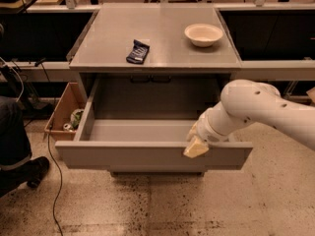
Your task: Close top drawer
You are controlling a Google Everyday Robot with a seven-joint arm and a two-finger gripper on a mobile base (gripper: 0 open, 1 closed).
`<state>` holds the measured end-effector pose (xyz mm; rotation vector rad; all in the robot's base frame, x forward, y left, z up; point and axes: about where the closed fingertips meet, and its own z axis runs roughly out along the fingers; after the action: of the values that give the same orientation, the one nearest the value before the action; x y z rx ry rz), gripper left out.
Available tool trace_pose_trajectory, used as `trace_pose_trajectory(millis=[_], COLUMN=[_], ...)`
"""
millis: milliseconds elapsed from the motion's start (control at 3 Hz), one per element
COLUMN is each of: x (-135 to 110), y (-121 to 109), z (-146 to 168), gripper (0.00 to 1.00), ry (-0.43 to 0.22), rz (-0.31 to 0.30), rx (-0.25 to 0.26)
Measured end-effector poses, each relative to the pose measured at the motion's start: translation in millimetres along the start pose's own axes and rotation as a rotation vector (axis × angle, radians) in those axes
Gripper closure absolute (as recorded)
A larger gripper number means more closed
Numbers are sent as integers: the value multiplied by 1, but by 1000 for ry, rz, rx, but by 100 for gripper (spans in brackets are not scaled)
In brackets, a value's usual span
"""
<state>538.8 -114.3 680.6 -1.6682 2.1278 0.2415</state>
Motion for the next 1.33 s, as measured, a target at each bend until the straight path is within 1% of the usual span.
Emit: trace_pose_trajectory(millis=[333, 667, 1000, 1333], x=[-20, -49, -77, -92], y=[-15, -37, -60, -76], z=[0, -4, -15, -37], gripper=[56, 33, 10, 0], ry=[-24, -57, -80, -84], rz=[-24, -57, -102, -129], rx=[17, 42, 74, 102])
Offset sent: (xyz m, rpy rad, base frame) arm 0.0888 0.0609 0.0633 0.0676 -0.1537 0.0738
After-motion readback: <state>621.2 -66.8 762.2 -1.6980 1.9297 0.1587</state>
